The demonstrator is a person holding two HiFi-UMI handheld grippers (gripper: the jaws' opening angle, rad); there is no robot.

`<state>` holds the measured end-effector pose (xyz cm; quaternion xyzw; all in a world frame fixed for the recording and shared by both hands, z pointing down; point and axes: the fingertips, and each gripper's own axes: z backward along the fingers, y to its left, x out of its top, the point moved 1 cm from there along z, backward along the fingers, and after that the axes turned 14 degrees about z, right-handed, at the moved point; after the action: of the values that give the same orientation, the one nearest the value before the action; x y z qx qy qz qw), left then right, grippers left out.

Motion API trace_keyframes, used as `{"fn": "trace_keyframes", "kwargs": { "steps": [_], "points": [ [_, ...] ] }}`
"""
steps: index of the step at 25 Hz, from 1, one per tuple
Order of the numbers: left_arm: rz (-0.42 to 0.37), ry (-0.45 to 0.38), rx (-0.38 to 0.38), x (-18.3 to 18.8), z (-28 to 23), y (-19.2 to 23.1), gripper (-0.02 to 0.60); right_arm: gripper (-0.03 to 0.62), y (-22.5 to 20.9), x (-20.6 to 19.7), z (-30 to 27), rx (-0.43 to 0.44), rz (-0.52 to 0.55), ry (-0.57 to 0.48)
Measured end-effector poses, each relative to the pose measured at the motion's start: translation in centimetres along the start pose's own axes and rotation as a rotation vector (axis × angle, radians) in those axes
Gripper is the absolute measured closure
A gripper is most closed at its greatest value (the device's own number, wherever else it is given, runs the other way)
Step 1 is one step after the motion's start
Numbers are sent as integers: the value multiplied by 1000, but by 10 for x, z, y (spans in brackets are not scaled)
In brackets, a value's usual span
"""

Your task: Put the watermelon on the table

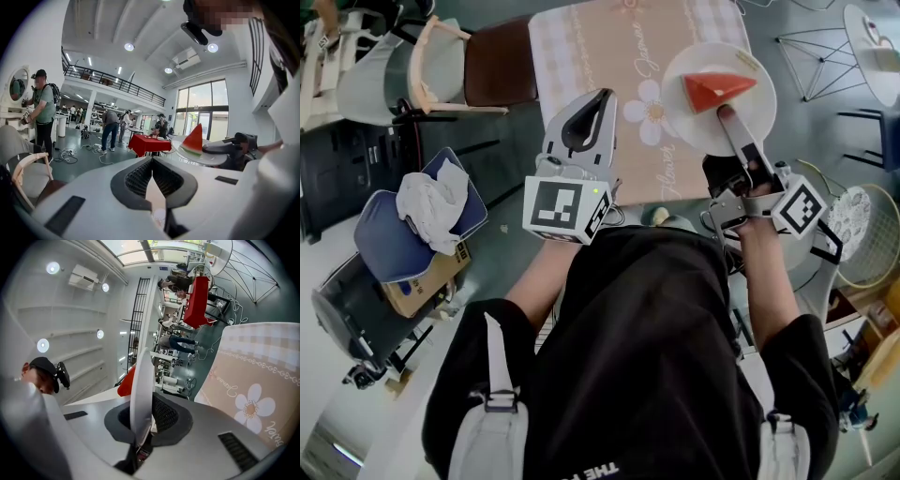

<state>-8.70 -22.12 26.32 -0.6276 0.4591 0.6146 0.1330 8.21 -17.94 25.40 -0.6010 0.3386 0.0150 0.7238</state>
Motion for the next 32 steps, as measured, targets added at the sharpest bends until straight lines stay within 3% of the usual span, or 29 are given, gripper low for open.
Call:
{"fn": "trace_keyframes", "kwargs": {
  "steps": [19, 32],
  "points": [
    [18, -9, -44, 11, -6, 19, 569, 569, 11, -9, -24, -3, 29, 14],
    [27, 1, 1, 3, -11, 12, 569, 569, 5, -4, -19, 32, -1, 64]
  ]
}}
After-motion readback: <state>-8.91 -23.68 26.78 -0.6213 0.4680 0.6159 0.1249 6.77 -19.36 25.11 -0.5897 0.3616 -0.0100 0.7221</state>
